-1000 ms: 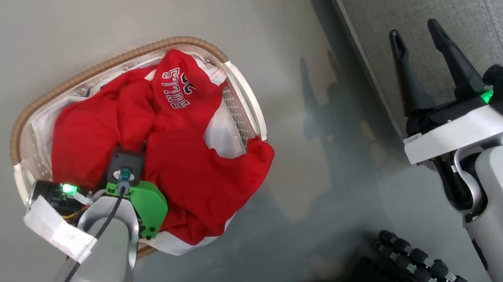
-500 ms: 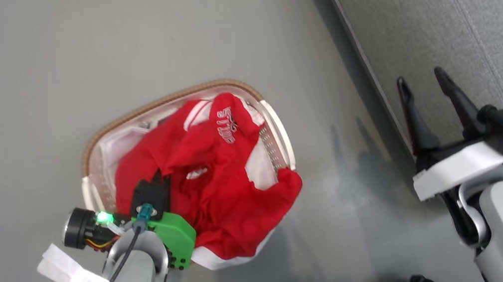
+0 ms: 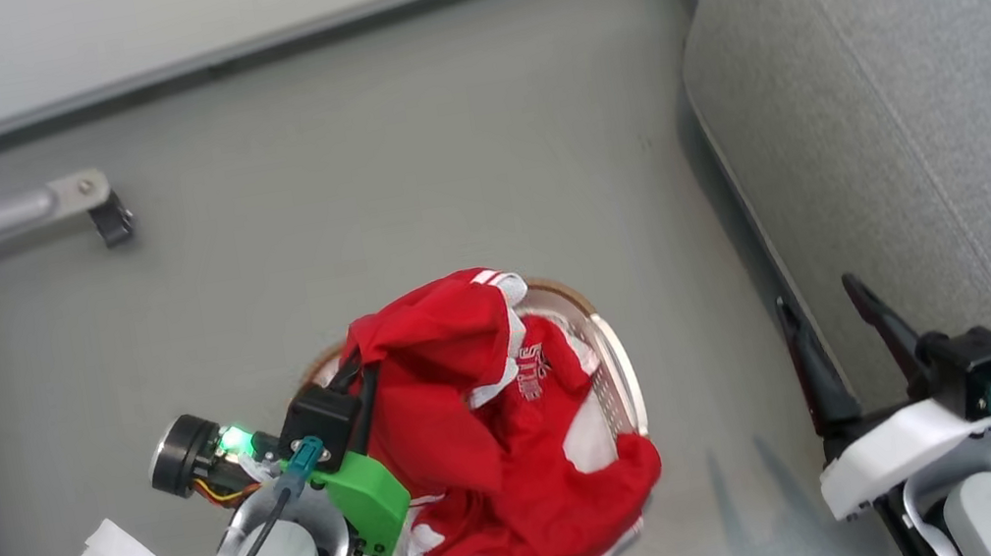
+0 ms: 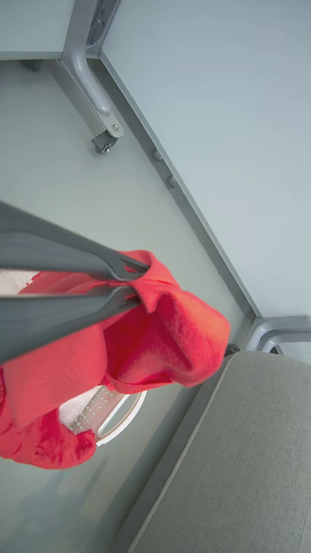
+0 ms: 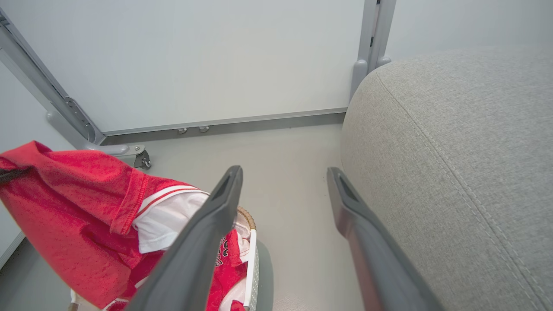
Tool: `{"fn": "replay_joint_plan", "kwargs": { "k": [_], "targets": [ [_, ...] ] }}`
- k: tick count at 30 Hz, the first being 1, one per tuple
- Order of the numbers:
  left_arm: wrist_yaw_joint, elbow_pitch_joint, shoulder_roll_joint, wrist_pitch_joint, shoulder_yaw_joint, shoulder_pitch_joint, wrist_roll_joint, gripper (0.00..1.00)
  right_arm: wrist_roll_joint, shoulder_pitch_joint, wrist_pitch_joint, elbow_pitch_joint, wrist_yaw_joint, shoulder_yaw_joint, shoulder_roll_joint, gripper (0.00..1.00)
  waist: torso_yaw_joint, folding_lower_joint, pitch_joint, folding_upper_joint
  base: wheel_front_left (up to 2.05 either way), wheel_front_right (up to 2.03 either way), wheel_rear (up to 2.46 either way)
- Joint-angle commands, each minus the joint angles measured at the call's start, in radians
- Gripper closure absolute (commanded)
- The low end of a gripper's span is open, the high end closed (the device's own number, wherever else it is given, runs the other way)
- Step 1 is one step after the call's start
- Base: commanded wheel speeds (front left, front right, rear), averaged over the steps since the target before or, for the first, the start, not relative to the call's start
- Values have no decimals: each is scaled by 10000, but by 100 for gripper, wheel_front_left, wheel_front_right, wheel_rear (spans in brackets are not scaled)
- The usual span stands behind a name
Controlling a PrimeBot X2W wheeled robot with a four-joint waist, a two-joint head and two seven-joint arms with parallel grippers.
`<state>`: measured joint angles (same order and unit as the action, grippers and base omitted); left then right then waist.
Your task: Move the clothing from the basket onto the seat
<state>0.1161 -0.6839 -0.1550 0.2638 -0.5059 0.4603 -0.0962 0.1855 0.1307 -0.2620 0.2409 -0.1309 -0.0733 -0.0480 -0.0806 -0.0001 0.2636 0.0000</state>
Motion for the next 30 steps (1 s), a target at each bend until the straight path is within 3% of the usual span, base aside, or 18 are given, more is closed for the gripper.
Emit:
{"fn": "replay_joint_plan", "kwargs": {
  "k": [1,11,20,30],
  "targets": [
    [62,185,-124,12,-113,30,0,100,-56,-260,-46,63,3,-21,-45,0,478,1,-1259,0,0,0,0],
    [147,2035,-861,-798,-1204,1230,-691,100,-178,-848,-46,118,3,-144,-42,0,494,1,-2196,0,0,0,0],
    [143,3303,-1437,-1804,-1957,2932,-1603,100,-578,-474,-47,80,3,-887,-42,0,407,1,-2555,0,0,0,0],
    [145,3578,-1407,-2048,-2072,3812,-2002,100,-897,436,-46,101,3,-1831,-42,0,325,1,-2591,0,0,0,0]
  ]
}}
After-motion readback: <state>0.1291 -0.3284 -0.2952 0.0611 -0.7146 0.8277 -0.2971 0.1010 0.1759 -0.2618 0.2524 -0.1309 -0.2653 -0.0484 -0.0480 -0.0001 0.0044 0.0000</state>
